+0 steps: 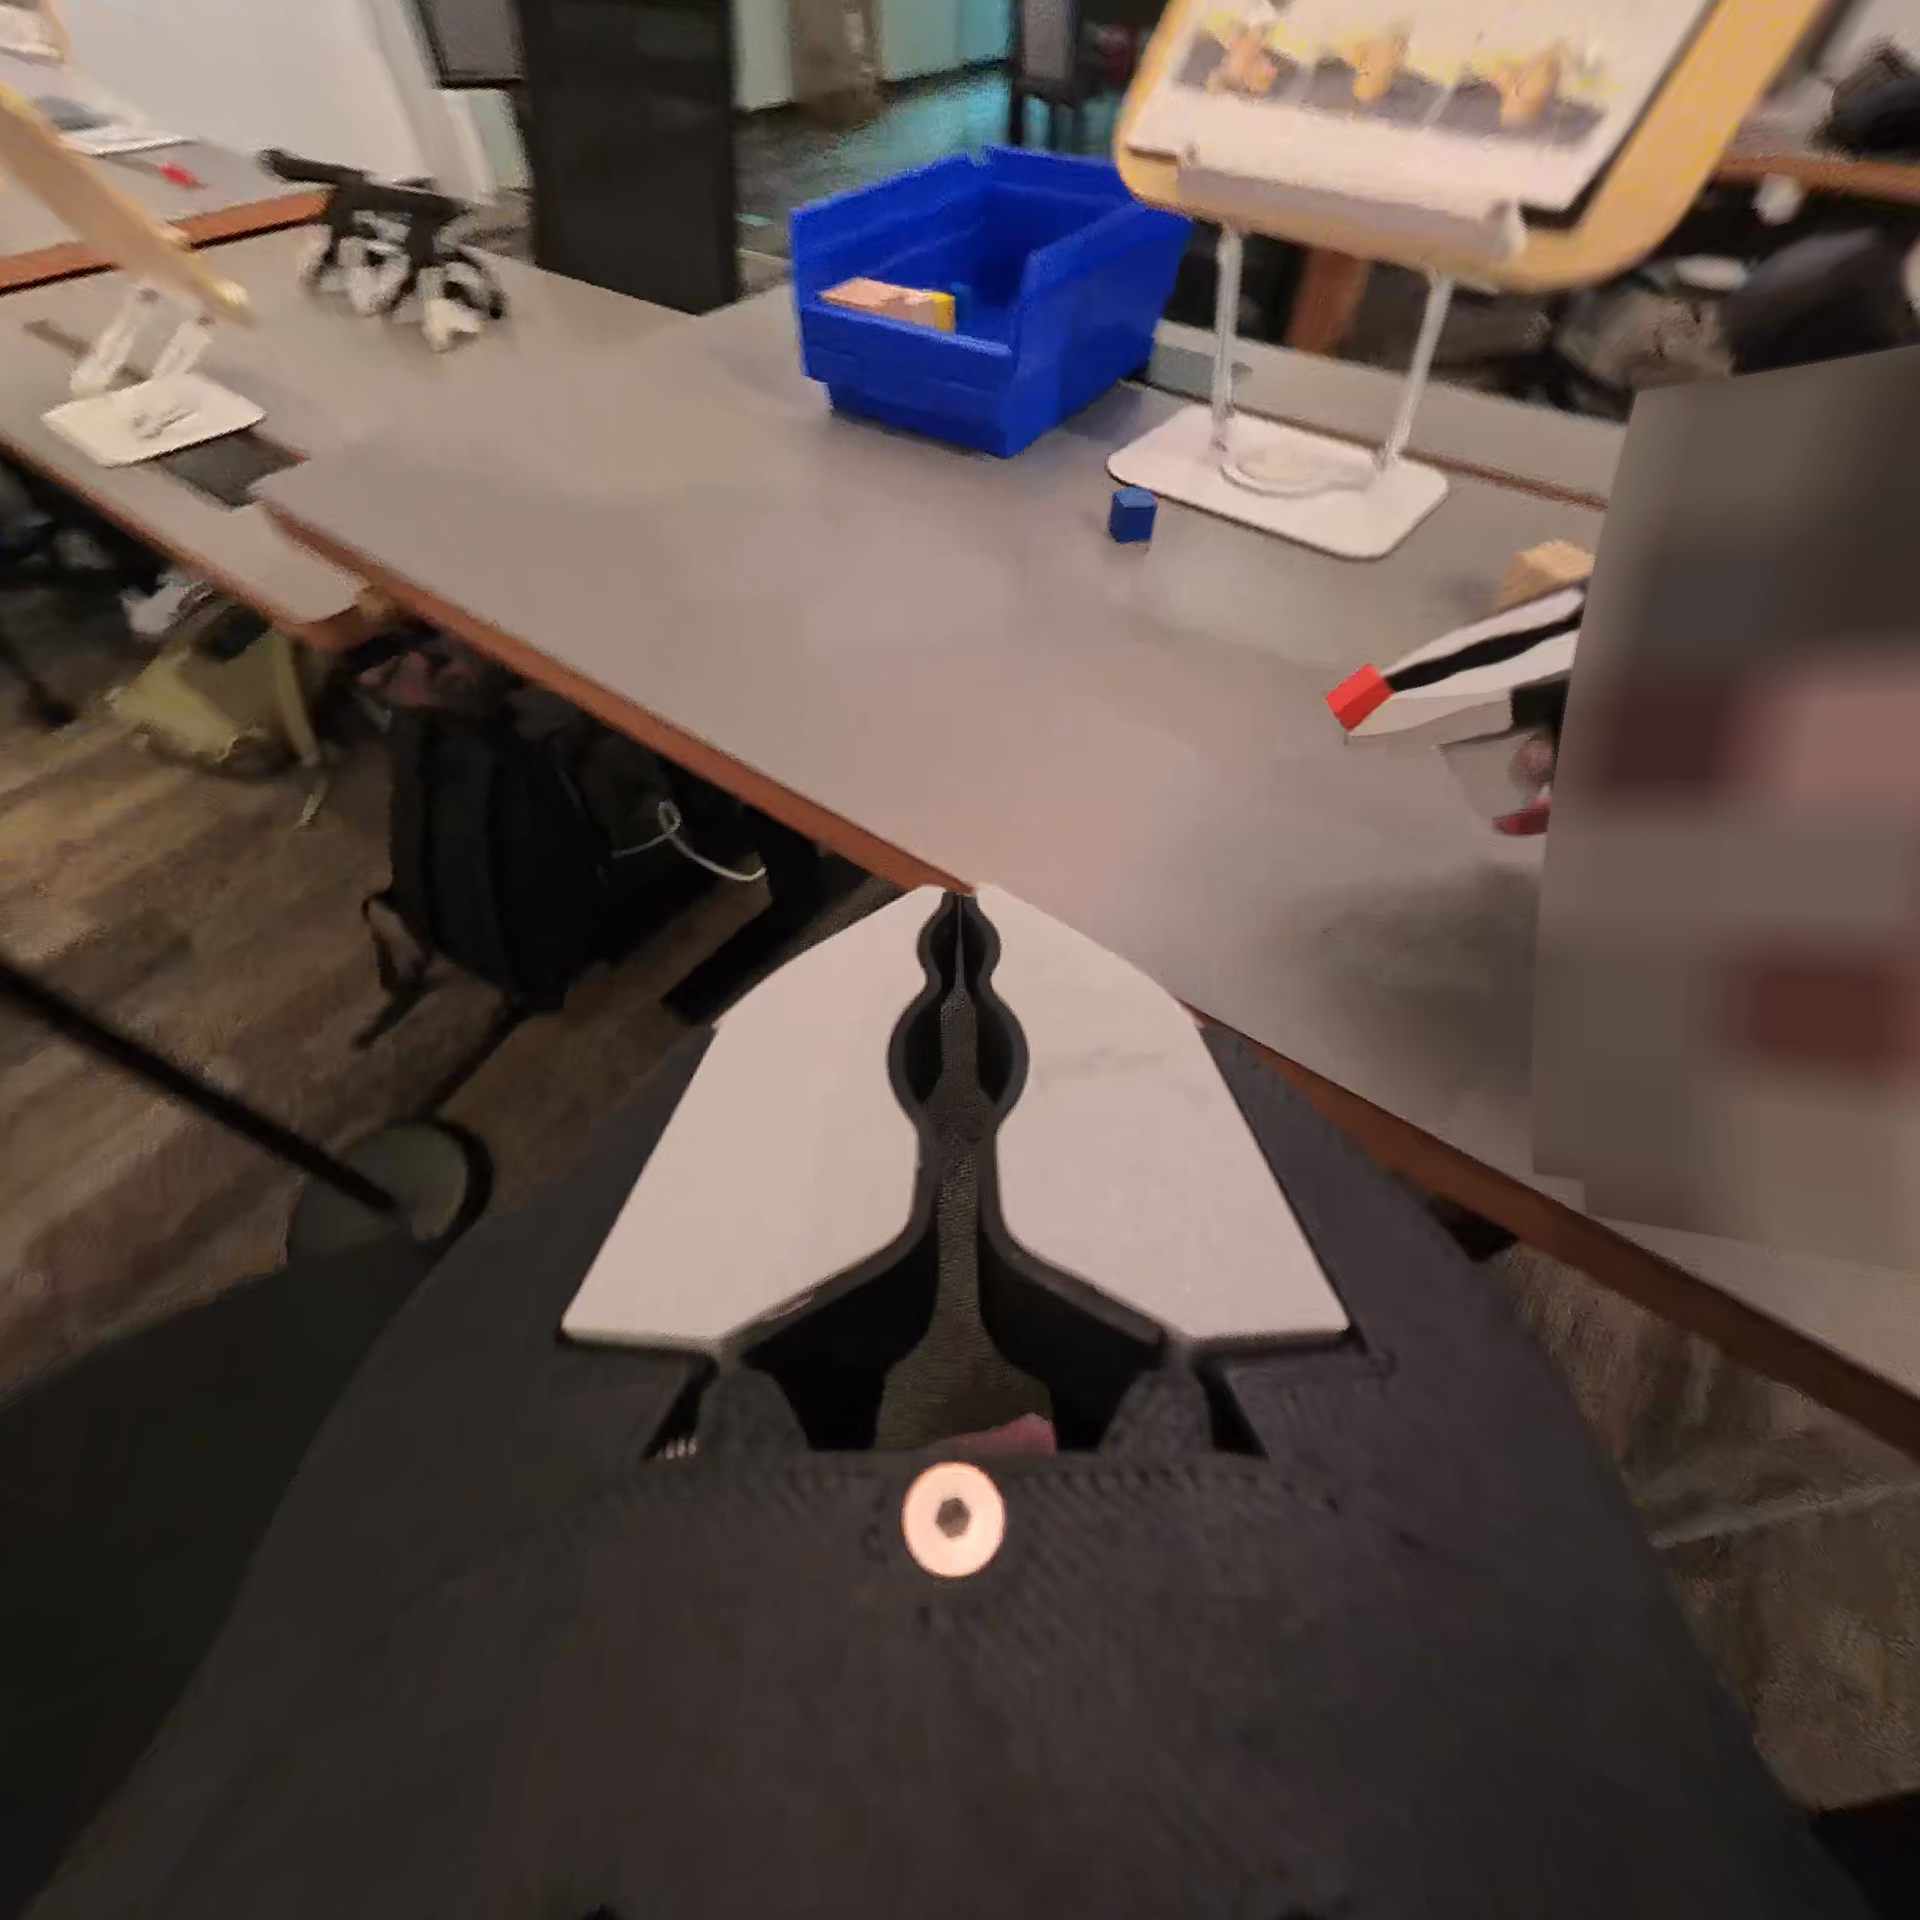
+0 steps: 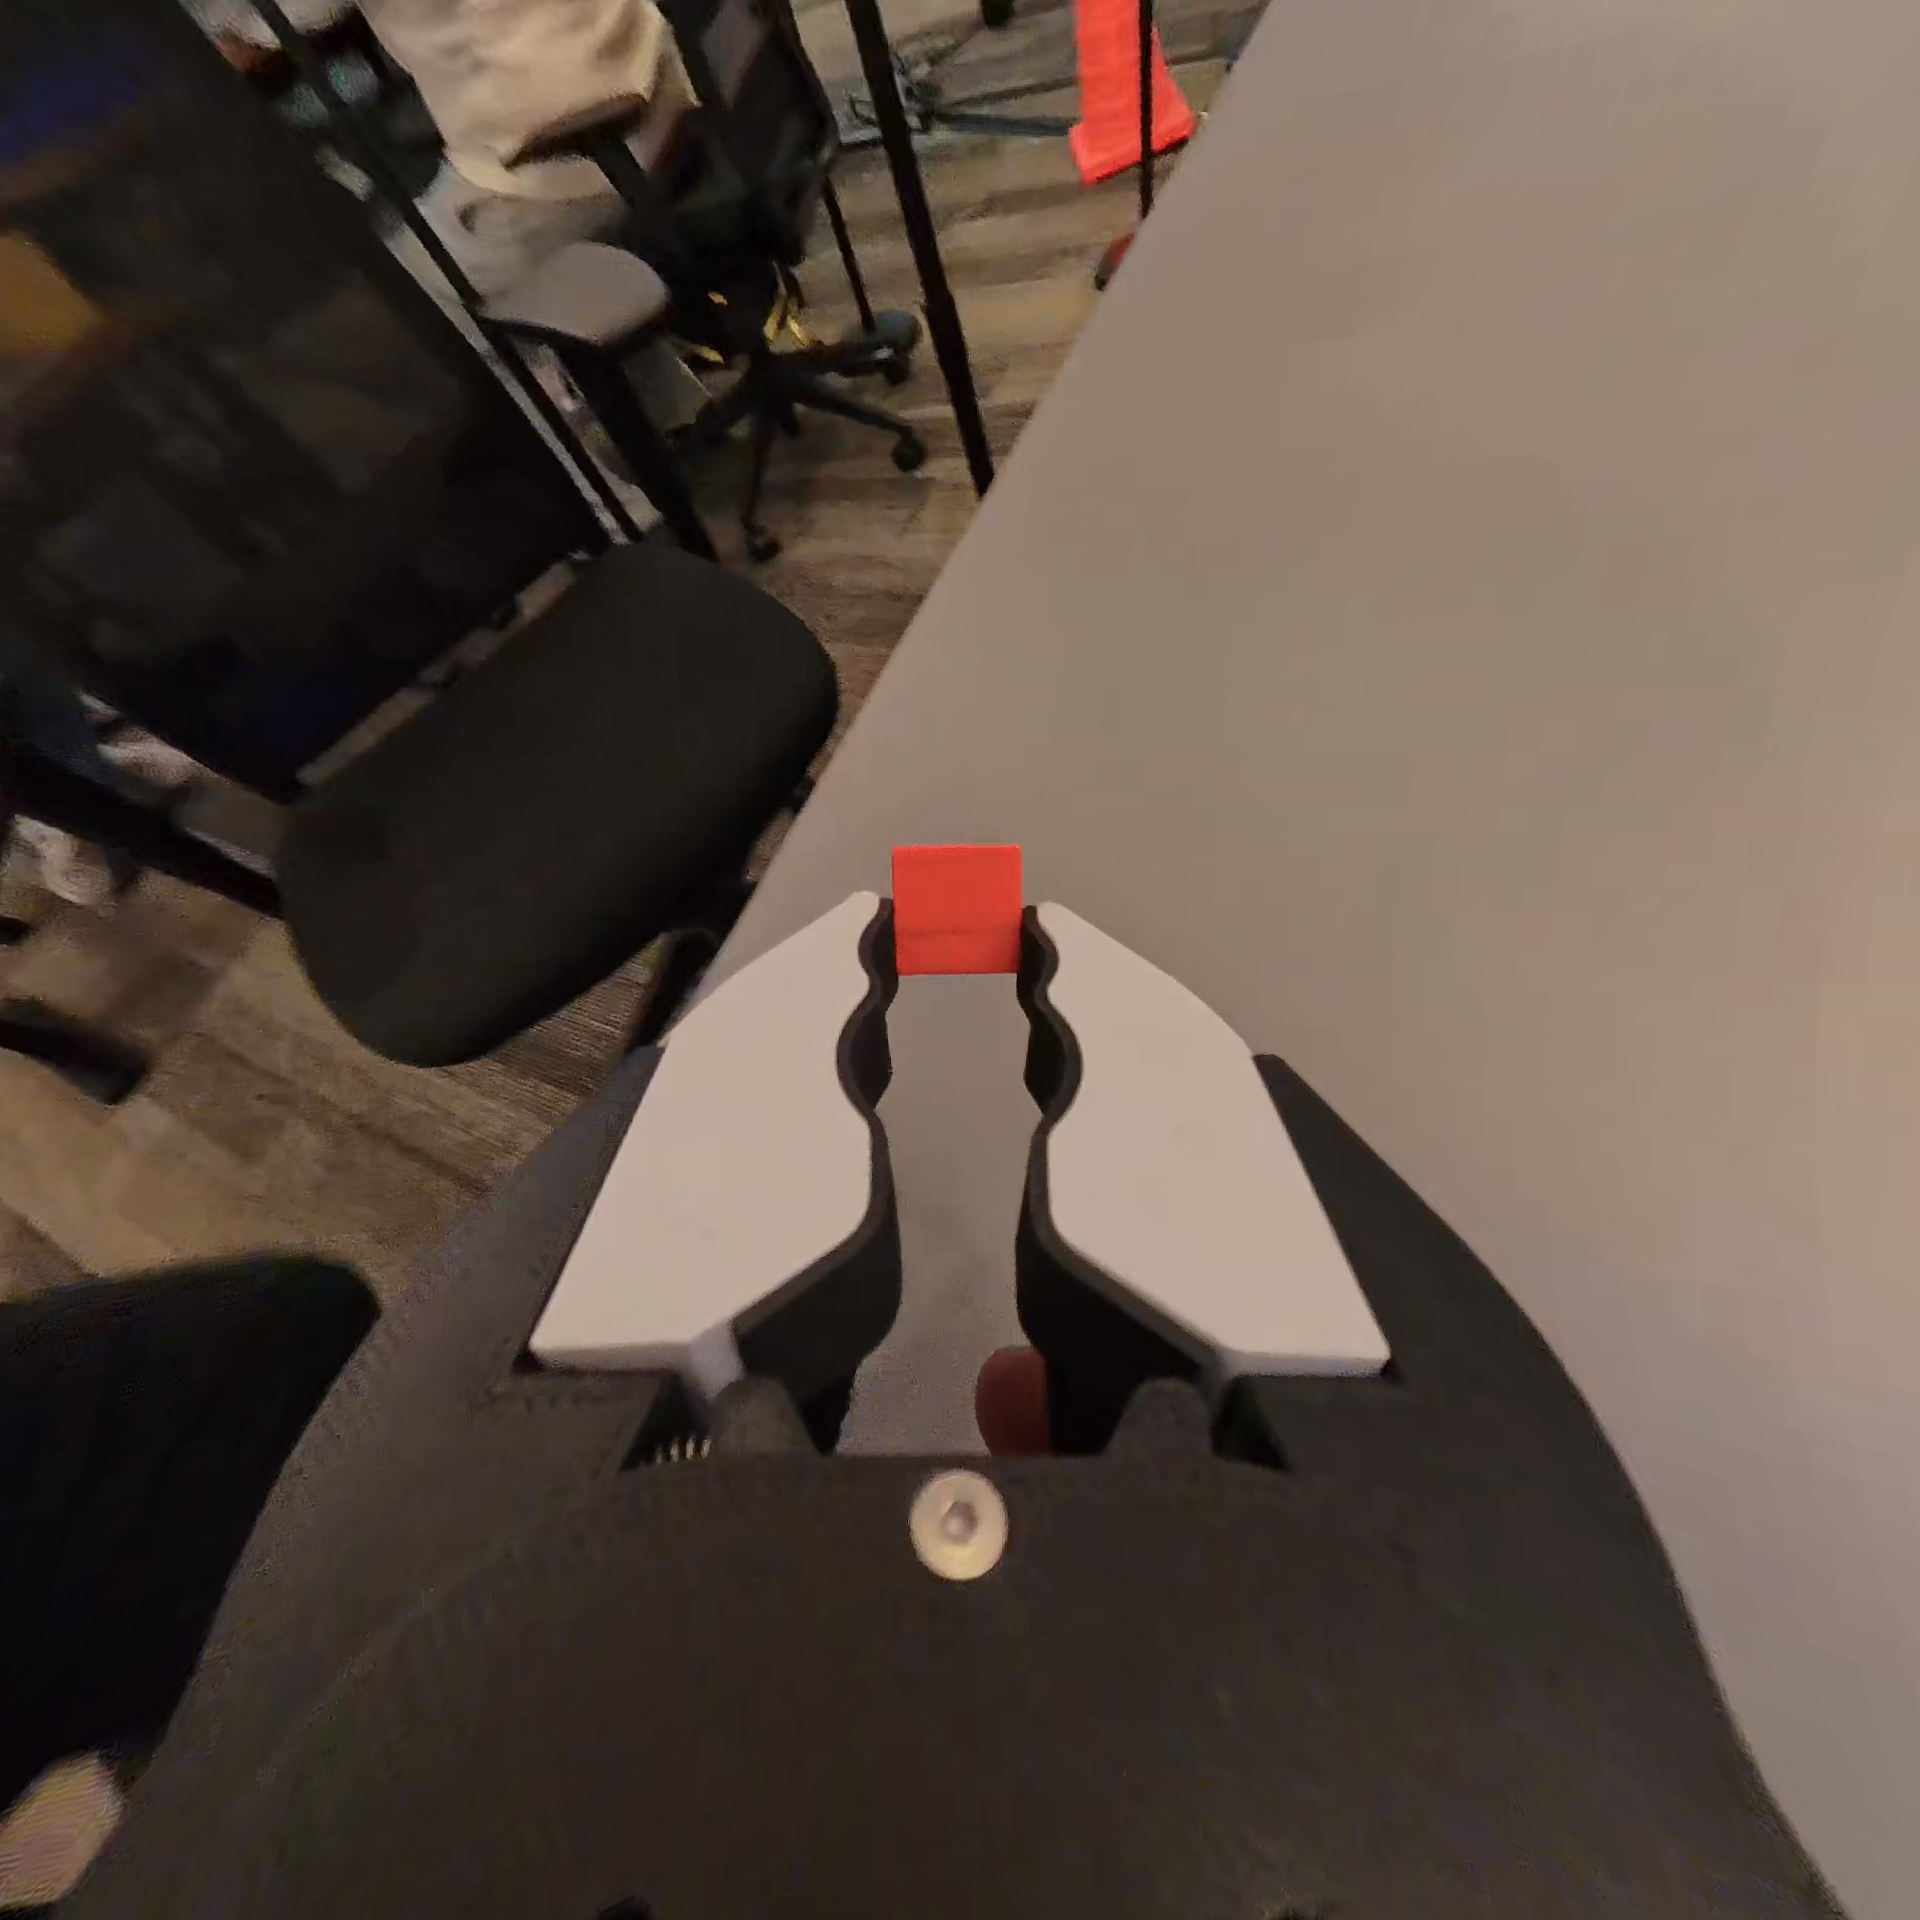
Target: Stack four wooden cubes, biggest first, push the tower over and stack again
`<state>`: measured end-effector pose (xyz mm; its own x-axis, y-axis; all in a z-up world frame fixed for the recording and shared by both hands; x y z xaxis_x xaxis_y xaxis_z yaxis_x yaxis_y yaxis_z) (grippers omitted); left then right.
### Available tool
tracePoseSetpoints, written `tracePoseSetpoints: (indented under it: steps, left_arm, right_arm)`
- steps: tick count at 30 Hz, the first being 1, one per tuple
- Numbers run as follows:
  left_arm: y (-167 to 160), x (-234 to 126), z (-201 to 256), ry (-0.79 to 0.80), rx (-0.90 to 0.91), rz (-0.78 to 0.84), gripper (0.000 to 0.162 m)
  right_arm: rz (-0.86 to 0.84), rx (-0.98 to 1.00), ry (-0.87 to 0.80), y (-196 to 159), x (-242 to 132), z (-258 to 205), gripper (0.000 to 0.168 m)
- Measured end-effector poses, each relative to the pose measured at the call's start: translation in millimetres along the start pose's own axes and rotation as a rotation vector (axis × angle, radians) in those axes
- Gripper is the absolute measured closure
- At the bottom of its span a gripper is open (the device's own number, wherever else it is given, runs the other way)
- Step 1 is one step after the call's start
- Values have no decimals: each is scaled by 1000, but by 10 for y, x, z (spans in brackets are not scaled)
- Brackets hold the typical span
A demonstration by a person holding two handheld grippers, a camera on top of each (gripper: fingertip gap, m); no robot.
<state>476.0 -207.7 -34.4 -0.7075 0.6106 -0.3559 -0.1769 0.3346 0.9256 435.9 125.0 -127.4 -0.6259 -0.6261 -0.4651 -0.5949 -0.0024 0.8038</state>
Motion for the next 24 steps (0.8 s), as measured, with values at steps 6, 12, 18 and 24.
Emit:
tracePoseSetpoints:
  steps: [6, 12, 18, 24]
  left_arm:
    - [360, 1206, -816, -248, 168, 5, 160]
    - [610, 2791, -1083, -575, 331, 98, 157]
    - [450, 4073, -1024, -824, 550, 187, 153]
    - [252, 4493, -1001, -751, 815, 359, 158]
  right_arm:
    - [39, 113, -120, 0, 152, 158, 145]
    - [154, 200, -247, 79, 299, 328, 145]
    - [204, 226, -414, 169, 428, 539, 145]
    - [230, 160, -547, 155, 463, 498, 145]
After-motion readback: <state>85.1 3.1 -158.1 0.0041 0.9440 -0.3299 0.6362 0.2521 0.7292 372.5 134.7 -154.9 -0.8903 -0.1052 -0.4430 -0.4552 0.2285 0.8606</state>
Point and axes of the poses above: each gripper's, where its closed fingertips meet, x out along the fingers, y out of its top, z = x × y across the jaws, the point moved 8 cm from there along -x, back along the fingers, and after that the axes turned 8 degrees about x, right-handed, at the moved point
